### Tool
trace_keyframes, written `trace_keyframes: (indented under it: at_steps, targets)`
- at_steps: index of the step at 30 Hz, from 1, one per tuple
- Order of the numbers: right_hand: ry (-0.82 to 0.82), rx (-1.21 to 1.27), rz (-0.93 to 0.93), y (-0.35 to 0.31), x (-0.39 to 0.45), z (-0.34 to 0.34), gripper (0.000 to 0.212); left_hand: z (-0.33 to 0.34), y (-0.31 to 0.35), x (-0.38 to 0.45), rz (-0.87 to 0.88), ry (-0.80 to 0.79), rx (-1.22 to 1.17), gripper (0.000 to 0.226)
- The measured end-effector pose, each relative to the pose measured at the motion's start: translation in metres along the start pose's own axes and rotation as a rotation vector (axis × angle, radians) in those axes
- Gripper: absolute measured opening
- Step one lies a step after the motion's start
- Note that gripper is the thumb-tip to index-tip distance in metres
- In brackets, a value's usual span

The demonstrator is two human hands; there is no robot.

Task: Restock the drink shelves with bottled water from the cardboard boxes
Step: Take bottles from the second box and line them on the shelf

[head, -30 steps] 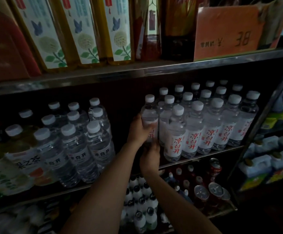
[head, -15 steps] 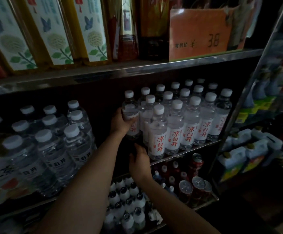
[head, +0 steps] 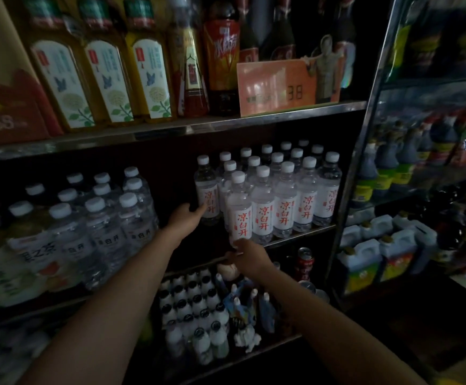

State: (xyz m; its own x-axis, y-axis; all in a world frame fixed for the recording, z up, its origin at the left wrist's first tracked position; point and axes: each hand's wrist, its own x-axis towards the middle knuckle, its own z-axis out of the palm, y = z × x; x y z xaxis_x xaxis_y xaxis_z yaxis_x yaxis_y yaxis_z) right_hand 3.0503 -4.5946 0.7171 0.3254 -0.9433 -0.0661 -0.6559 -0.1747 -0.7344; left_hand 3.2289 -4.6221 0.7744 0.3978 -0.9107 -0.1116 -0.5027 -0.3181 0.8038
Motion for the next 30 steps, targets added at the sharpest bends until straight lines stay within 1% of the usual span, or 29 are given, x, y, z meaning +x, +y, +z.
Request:
trace_keyframes:
  at_steps: [2, 3, 5, 7, 10, 13, 16, 18, 20, 23, 27, 30]
  targets:
    - [0.012, 0.014, -0.024, 0.004, -0.013, -0.016, 0.044, 0.0, -0.005, -0.023, 0.037, -0.012, 0.103, 0.073]
    - [0.022, 0.0, -0.05, 0.007, -0.019, -0.023, 0.042, 0.001, -0.008, -0.035, 0.083, -0.011, 0.146, 0.071]
    - [0.06, -0.047, -0.097, 0.013, -0.036, -0.037, 0.036, 0.004, -0.01, -0.064, 0.185, 0.039, 0.237, 0.063]
    - [0.12, -0.081, -0.121, 0.022, -0.055, -0.049, 0.036, 0.008, -0.01, -0.091, 0.268, 0.102, 0.336, 0.057]
    - [0.194, -0.13, -0.099, 0.035, -0.091, -0.064, 0.039, 0.018, -0.007, -0.129, 0.334, 0.128, 0.442, 0.056]
    - [0.264, -0.181, -0.06, 0.05, -0.13, -0.077, 0.044, 0.032, -0.007, -0.161, 0.368, 0.075, 0.486, 0.058]
    - [0.317, -0.191, 0.028, 0.067, -0.176, -0.086, 0.052, 0.048, -0.01, -0.2, 0.431, 0.029, 0.502, 0.058]
    - [0.358, -0.202, 0.059, 0.079, -0.212, -0.09, 0.049, 0.059, -0.014, -0.23, 0.437, -0.015, 0.508, 0.059]
    - [0.388, -0.217, 0.082, 0.09, -0.251, -0.091, 0.048, 0.071, -0.019, -0.264, 0.405, -0.068, 0.531, 0.063]
    - [0.432, -0.238, 0.139, 0.104, -0.308, -0.09, 0.052, 0.088, -0.03, -0.315, 0.37, -0.137, 0.538, 0.065]
    - [0.533, -0.283, 0.23, 0.123, -0.372, -0.087, 0.051, 0.11, -0.041, -0.363, 0.412, -0.208, 0.52, 0.063]
    - [0.566, -0.297, 0.28, 0.141, -0.41, -0.087, 0.051, 0.131, -0.039, -0.387, 0.414, -0.235, 0.504, 0.063]
